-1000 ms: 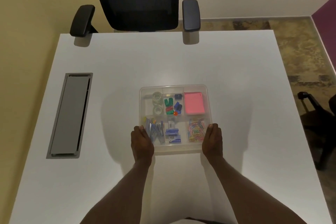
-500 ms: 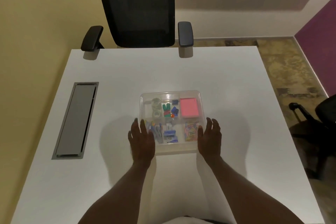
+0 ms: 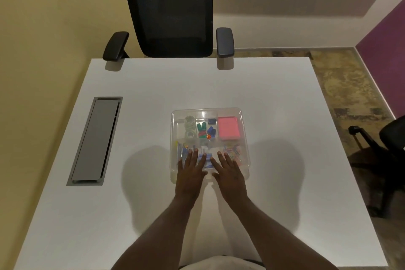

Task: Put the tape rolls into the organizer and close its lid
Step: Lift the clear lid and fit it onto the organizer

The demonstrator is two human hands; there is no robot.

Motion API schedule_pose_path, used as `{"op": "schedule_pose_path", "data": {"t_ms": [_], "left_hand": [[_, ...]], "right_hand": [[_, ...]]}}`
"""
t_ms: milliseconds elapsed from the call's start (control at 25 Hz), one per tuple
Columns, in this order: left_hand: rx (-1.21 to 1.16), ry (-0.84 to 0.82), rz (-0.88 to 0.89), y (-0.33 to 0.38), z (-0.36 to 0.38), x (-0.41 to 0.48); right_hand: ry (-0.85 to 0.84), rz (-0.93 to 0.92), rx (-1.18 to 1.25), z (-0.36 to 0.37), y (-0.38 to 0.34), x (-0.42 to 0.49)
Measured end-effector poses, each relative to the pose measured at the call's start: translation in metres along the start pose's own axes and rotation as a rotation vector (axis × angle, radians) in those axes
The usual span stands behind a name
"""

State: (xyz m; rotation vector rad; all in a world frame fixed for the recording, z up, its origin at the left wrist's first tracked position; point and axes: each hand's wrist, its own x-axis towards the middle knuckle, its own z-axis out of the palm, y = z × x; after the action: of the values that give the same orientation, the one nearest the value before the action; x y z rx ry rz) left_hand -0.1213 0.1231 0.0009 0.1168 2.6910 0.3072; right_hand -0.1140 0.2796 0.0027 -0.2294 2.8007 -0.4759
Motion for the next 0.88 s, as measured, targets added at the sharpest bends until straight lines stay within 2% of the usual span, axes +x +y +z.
{"op": "schedule_pose_path", "data": {"t_ms": [440,880], "left_hand": [[-0.076,0.004,-0.036,-0.001,-0.031,0.057],[-0.095,0.04,-0.023,-0.01,-0.046,0.089]], "right_hand": [[-0.008,0.073,0.044,-0.024,-0.003,0.066],[-0.119,-0.024,-0.005,-0.046,0.007,0.102]]}}
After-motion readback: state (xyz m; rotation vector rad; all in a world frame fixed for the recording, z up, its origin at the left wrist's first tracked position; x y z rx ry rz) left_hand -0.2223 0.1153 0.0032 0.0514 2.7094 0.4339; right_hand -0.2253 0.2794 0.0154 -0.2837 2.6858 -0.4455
